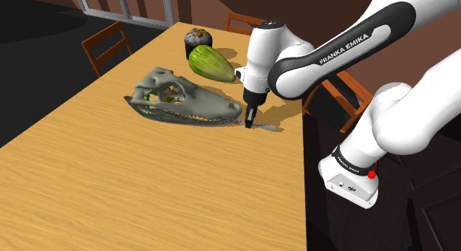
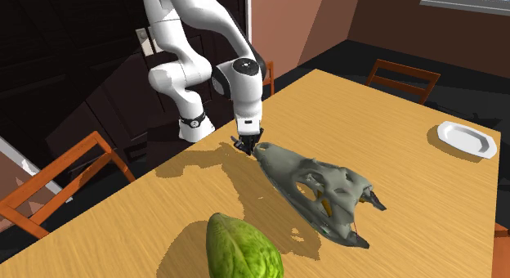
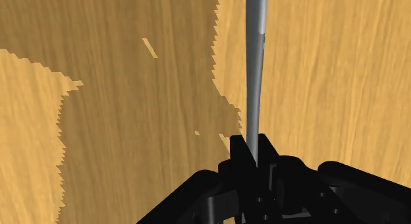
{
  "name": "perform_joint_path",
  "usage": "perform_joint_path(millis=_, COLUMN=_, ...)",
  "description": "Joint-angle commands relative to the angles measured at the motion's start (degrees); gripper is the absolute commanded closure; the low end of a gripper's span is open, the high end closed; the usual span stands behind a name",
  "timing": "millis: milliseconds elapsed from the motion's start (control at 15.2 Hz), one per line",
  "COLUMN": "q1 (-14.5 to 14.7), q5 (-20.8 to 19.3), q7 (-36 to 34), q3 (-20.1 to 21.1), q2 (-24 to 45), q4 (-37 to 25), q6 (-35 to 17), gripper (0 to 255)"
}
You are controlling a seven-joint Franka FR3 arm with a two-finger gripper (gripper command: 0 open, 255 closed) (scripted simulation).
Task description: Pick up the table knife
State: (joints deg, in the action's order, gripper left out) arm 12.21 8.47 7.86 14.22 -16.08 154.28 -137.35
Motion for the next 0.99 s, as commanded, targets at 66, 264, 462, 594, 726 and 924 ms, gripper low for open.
perform_joint_path(millis=66, q1=0.1, q5=0.1, q7=0.2, q3=-0.3, q2=-2.0, q4=-0.8, q6=2.8, gripper=255)
perform_joint_path(millis=264, q1=0.1, q5=0.2, q7=0.2, q3=-0.6, q2=-3.9, q4=-1.8, q6=5.7, gripper=255)
perform_joint_path(millis=462, q1=0.2, q5=0.2, q7=0.3, q3=-0.8, q2=-5.6, q4=-2.9, q6=8.5, gripper=255)
perform_joint_path(millis=594, q1=0.2, q5=0.1, q7=0.3, q3=-1.0, q2=-6.6, q4=-3.7, q6=10.4, gripper=255)
perform_joint_path(millis=726, q1=0.2, q5=0.1, q7=0.3, q3=-1.2, q2=-7.6, q4=-4.6, q6=12.2, gripper=255)
perform_joint_path(millis=924, q1=0.2, q5=0.1, q7=0.3, q3=-1.3, q2=-8.1, q4=-5.1, q6=13.3, gripper=255)
